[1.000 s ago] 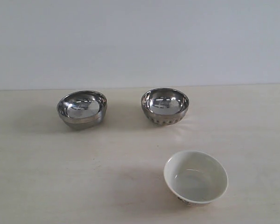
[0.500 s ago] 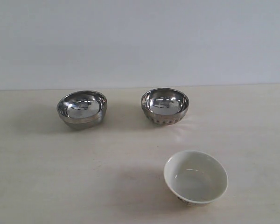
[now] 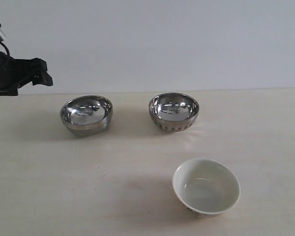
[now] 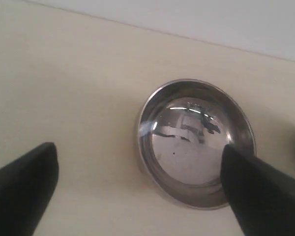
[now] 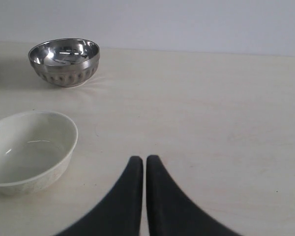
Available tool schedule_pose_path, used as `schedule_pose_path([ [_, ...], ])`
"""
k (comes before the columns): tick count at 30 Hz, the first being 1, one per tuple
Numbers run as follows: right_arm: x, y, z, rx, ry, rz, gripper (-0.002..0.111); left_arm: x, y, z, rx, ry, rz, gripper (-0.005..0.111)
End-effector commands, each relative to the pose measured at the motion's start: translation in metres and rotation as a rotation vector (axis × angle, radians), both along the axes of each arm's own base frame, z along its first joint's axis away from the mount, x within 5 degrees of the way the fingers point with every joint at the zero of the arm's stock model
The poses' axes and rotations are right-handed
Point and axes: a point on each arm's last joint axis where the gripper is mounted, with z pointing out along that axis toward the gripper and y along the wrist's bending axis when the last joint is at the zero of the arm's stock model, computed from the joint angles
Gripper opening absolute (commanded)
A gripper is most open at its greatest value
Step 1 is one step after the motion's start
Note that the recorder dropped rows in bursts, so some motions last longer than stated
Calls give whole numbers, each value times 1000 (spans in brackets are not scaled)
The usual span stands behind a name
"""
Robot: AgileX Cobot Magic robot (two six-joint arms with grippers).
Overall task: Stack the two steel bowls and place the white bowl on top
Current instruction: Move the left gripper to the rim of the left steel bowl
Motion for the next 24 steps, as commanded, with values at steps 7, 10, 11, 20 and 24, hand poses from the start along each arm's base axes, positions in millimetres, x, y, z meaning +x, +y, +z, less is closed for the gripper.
schedule_pose_path([
  [7, 0, 0, 1, -3, -7, -6, 0, 28, -33, -55, 14, 53, -111, 82],
  [10, 0, 0, 1, -3, -7, -6, 0, 34, -34, -71, 11, 82, -109, 82],
  [11, 0, 0, 1, -3, -7, -6, 0, 35, -34, -74, 13, 85, -107, 82],
  [20, 0, 0, 1, -3, -7, -6, 0, 42, -32, -111, 3, 141, -68, 82],
  [24, 0, 0, 1, -3, -7, -6, 0, 44, -32, -119, 9, 137, -55, 82],
])
